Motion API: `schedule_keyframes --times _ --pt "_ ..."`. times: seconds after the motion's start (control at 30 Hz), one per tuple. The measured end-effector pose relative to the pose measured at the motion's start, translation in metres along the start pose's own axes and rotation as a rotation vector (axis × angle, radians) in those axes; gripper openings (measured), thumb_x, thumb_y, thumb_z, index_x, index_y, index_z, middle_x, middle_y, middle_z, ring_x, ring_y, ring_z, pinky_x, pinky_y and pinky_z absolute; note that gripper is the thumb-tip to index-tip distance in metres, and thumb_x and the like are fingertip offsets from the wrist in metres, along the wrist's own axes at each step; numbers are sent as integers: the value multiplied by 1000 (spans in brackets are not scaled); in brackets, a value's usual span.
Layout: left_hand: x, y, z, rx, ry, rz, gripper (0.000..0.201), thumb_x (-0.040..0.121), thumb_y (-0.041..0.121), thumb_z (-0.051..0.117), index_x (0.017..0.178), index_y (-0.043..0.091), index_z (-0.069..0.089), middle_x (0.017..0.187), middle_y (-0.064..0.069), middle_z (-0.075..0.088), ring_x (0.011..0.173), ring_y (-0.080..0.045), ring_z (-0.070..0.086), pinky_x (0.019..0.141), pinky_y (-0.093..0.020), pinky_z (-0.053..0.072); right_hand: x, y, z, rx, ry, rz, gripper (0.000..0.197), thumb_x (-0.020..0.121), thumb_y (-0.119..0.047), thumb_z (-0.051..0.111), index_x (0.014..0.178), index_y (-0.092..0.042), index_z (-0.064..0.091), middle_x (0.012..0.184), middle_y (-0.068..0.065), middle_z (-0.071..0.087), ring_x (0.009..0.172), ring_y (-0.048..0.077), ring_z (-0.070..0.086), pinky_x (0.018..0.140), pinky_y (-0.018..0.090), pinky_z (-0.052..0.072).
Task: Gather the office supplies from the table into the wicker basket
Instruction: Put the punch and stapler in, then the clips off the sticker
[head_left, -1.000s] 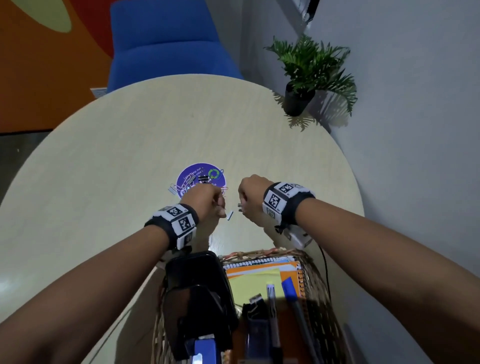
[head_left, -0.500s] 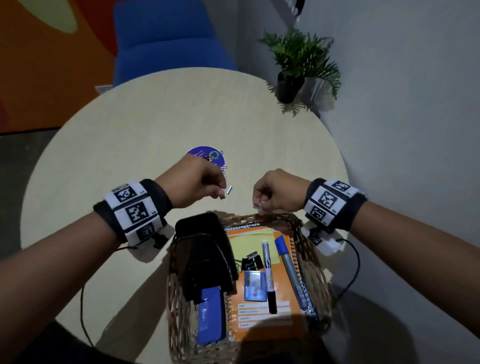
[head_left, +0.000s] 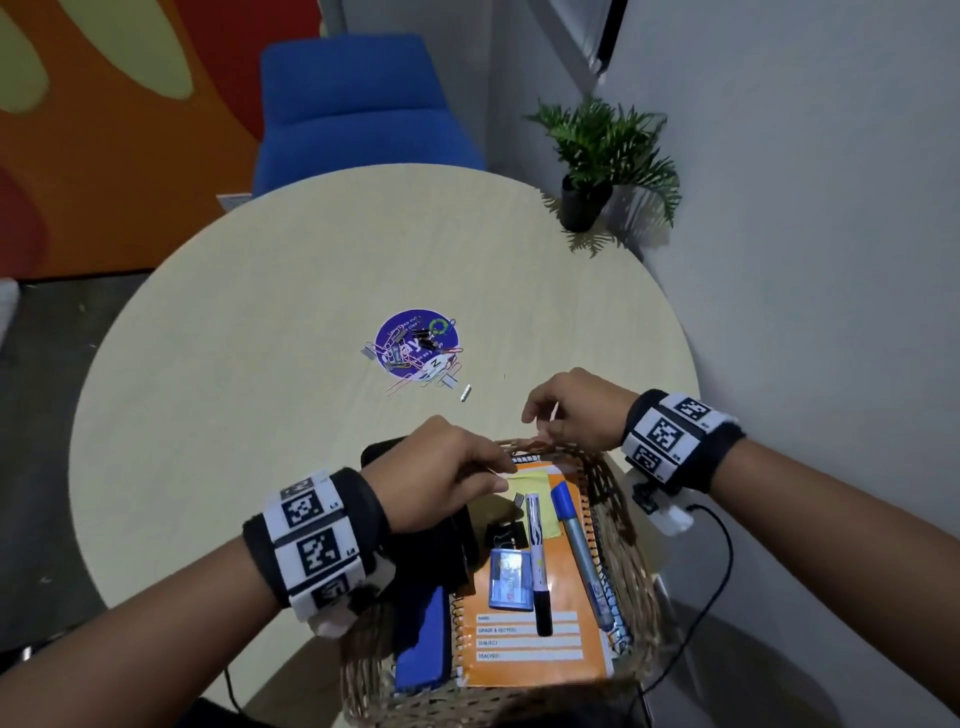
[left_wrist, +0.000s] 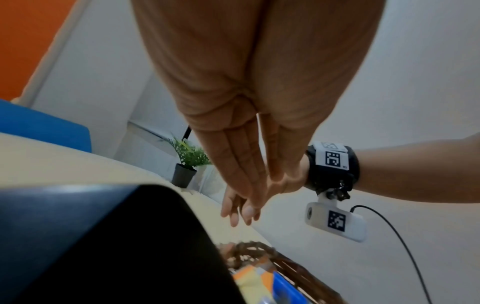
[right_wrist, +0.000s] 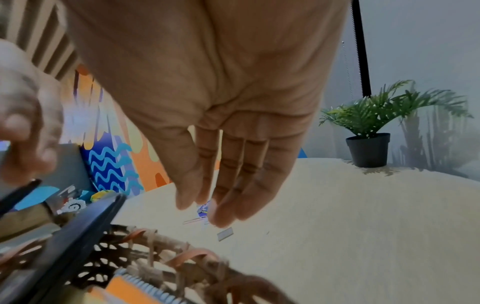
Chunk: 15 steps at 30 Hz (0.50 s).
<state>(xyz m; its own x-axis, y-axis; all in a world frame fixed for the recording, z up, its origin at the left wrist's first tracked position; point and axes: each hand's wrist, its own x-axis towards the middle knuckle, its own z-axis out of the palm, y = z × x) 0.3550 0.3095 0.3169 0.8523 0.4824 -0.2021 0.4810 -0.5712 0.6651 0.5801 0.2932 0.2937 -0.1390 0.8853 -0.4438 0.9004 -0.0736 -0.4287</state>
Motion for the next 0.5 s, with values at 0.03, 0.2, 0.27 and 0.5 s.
schedule_keyframes --times 0.03,0.2,0.27,0.5 --pt "-2 -2 -5 -4 15 2 22 89 30 60 107 23 71 95 5 76 79 -3 66 71 -11 46 6 -1 -2 -23 2 -2 23 85 -13 65 107 -17 69 101 4 71 80 16 59 83 32 51" --pt "2 -51 -51 19 249 -181 18 89 24 62 103 17 71 96 2 75 87 -12 69 82 -30 55 47 -8 -6 -262 -40 -87 27 89 -18 59 116 -22 63 112 1 67 98 22 62 78 31 45" --pt "11 -82 -68 234 251 -245 18 89 28 60 103 21 70 97 2 75 87 -18 69 78 -35 55 68 -9 -4 -377 -72 -163 30 91 -19 57 120 -23 61 118 1 64 104 24 61 79 32 43" --pt "85 -128 -60 575 -42 -237 29 92 33 51 118 26 61 128 2 55 118 -21 54 84 -35 49 127 -9 22 -555 -95 -376 24 92 -26 51 109 -19 67 113 4 63 102 28 61 74 35 51"
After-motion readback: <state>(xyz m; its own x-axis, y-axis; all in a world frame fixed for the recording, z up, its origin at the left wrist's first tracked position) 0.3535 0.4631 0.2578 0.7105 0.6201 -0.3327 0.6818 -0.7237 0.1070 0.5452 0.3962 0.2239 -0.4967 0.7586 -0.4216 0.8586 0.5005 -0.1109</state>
